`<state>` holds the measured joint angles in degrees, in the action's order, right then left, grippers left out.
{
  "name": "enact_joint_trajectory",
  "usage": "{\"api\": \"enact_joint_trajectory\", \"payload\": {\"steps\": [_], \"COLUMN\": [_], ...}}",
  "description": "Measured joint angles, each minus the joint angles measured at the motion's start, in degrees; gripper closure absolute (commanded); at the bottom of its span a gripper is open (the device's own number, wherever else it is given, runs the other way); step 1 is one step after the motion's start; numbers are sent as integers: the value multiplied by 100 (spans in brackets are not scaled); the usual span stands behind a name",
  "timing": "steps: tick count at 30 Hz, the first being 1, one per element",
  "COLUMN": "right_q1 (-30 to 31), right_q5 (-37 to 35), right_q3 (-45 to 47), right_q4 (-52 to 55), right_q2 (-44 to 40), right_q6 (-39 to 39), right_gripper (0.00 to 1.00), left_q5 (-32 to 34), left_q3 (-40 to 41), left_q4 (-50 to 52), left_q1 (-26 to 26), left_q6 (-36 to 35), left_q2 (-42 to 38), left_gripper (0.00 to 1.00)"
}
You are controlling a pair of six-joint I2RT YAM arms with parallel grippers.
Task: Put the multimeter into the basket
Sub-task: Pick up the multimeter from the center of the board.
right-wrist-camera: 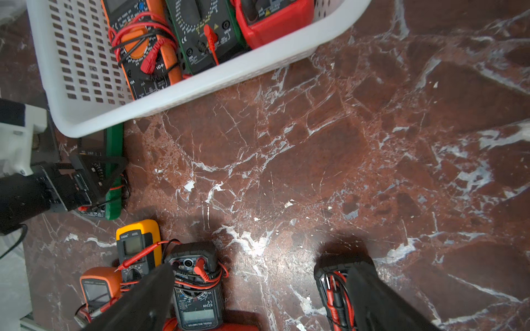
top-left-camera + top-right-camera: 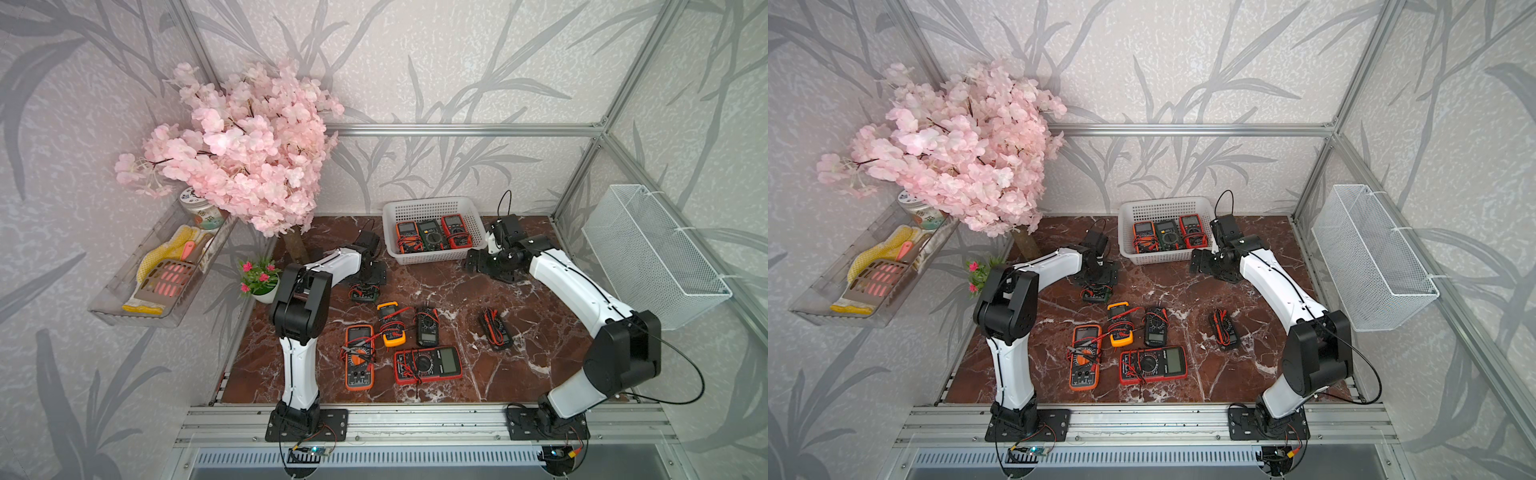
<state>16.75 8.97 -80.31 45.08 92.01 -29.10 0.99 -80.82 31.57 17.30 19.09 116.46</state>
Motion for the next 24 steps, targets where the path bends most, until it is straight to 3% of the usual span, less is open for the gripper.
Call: {"api": "enact_joint_trajectory", "payload": {"steps": [10, 24], "right_q1": [-828, -1357], "right_q5": [511, 656], "right_q3": [-321, -610], "right_q4": [-726, -1923], "right_q2": [673, 1696], "right_q6": [-857, -2072], "right_gripper": [1, 1], "left_q5": [-247, -435], "left_q3": [4, 505], "left_q4": [-57, -118], "left_q1": [-22, -22], "left_q6": [66, 398], "left_q2": [-7, -737], "left_gripper": [45, 55]}}
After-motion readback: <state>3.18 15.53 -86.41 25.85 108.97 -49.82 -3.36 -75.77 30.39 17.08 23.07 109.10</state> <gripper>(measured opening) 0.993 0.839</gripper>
